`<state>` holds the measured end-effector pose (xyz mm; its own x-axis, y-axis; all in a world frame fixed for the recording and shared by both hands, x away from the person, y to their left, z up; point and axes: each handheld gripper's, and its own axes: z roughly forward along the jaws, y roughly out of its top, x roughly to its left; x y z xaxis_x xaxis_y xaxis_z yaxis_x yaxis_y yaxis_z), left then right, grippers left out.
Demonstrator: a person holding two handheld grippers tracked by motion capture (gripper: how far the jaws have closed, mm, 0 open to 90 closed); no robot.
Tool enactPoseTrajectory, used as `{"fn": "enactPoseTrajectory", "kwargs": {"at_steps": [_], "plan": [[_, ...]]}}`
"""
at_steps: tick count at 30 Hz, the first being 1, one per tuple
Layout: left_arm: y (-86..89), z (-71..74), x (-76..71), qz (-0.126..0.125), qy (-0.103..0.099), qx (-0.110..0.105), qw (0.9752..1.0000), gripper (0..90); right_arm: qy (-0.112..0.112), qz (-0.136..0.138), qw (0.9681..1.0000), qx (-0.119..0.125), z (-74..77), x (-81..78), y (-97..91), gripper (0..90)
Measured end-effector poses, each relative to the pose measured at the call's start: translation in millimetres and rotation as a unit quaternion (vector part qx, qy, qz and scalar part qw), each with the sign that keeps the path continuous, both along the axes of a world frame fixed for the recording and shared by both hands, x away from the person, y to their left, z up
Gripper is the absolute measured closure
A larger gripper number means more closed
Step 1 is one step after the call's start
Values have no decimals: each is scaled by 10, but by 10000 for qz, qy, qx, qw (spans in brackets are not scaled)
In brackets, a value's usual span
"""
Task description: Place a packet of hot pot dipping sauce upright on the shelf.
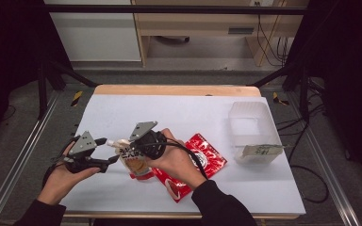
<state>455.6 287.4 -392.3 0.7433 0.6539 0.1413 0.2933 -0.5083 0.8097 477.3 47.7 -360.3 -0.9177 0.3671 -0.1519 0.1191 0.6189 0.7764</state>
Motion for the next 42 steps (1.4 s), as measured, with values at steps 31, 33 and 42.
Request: {"fn": "enactPoseTrajectory", "kwargs": {"at_steps": [31,33,42], "plan": [[-339,314,-10,-973,261,282,9945,714,-9,25,9994,-345,21,-114,-201,895],[-382,343,-8,-1045,274,336,9936,718,-10,0,9993,-377,20,-116,-230,889],[-578,563,-9,-1373,193,566,9887,731,11,-67,9992,-406,42,-137,-369,875]]}}
